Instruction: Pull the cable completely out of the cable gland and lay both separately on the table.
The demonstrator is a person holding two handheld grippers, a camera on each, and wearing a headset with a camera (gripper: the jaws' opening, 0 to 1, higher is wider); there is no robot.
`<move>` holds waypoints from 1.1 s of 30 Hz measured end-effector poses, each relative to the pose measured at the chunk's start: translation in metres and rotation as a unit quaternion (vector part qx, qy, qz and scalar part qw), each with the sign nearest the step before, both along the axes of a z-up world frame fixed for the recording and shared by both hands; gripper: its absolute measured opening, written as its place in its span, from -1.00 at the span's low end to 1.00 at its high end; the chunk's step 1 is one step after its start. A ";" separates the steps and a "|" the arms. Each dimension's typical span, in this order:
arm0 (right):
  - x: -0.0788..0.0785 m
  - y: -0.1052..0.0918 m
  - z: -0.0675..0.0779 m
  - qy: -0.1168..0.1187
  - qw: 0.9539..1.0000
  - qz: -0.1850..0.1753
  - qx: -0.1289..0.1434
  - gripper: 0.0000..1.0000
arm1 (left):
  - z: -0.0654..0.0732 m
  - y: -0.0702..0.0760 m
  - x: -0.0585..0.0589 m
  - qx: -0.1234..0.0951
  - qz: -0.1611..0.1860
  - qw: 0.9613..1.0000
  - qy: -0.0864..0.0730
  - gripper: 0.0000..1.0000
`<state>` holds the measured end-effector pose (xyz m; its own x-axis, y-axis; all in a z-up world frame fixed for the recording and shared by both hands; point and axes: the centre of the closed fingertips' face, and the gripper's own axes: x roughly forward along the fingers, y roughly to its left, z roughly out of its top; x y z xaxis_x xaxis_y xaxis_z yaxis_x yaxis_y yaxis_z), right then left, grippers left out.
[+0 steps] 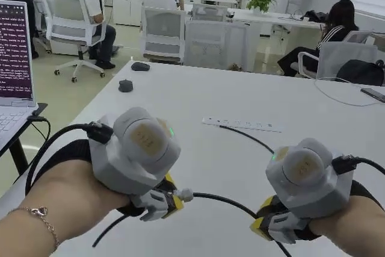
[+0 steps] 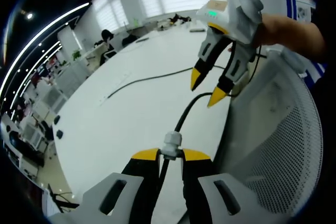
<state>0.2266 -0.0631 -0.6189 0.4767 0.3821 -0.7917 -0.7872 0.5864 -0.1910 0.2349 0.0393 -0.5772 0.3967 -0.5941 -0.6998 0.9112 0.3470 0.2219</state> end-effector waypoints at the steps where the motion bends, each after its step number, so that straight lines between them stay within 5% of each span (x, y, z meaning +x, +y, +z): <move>1: -0.001 0.007 0.004 -0.002 1.000 0.001 0.015 -0.35 | 0.000 -0.001 -0.001 -0.002 -0.001 1.000 0.002 -0.68; 6: -0.004 0.057 0.030 -0.030 0.996 0.057 0.065 -0.44 | -0.003 -0.003 -0.004 0.005 -0.005 1.000 0.001 -0.67; 12: -0.003 0.086 0.041 -0.060 0.990 0.115 0.057 -0.62 | 0.000 -0.008 -0.008 0.002 -0.015 1.000 -0.002 -0.67; 14: -0.002 0.083 0.039 -0.066 0.989 0.127 0.033 -0.89 | 0.000 -0.008 -0.009 0.002 -0.017 1.000 -0.003 -0.67; 18: -0.001 0.079 0.036 -0.067 0.989 0.129 0.035 -0.90 | 0.002 -0.007 -0.009 -0.005 -0.016 1.000 -0.001 -0.67; 21: 0.002 0.065 0.029 -0.067 0.991 0.118 0.006 -0.92 | 0.001 -0.003 -0.007 0.001 -0.012 1.000 -0.003 -0.67; 25: 0.006 0.046 0.023 -0.062 0.994 0.086 0.004 -0.92 | 0.003 0.002 -0.003 -0.005 -0.004 1.000 -0.003 -0.67; 31: 0.005 0.018 0.003 -0.029 0.998 0.055 -0.034 -0.92 | 0.003 0.005 0.002 -0.003 0.002 1.000 -0.007 -0.68; 33: 0.004 0.018 0.002 -0.020 0.998 0.048 -0.034 -0.71 | 0.004 0.005 0.002 -0.001 0.001 1.000 -0.008 -0.67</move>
<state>0.2309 -0.0451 -0.6168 0.4728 0.3726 -0.7985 -0.8296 0.4937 -0.2608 0.2367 0.0439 -0.5732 0.4089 -0.5951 -0.6918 0.9069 0.3495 0.2354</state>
